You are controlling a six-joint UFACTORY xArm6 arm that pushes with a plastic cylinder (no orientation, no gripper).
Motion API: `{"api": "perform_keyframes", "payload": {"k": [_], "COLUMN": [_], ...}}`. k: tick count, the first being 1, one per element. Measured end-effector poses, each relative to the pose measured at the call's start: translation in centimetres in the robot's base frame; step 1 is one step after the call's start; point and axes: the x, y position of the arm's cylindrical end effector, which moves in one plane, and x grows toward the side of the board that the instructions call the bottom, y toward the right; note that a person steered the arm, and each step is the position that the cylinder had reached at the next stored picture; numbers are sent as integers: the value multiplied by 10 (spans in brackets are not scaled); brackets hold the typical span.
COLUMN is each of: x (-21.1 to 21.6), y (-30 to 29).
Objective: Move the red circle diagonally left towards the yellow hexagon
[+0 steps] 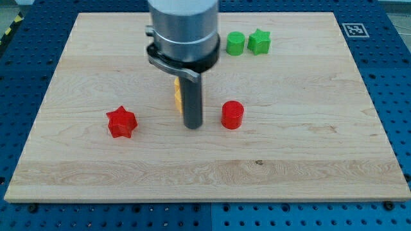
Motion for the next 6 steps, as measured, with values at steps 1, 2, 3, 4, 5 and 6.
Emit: {"api": "perform_keyframes", "payload": {"k": [1,2,3,4,5,6], "x": [32,36,6,-13,-27,-11], "y": [60,104,103,87,57,63]}}
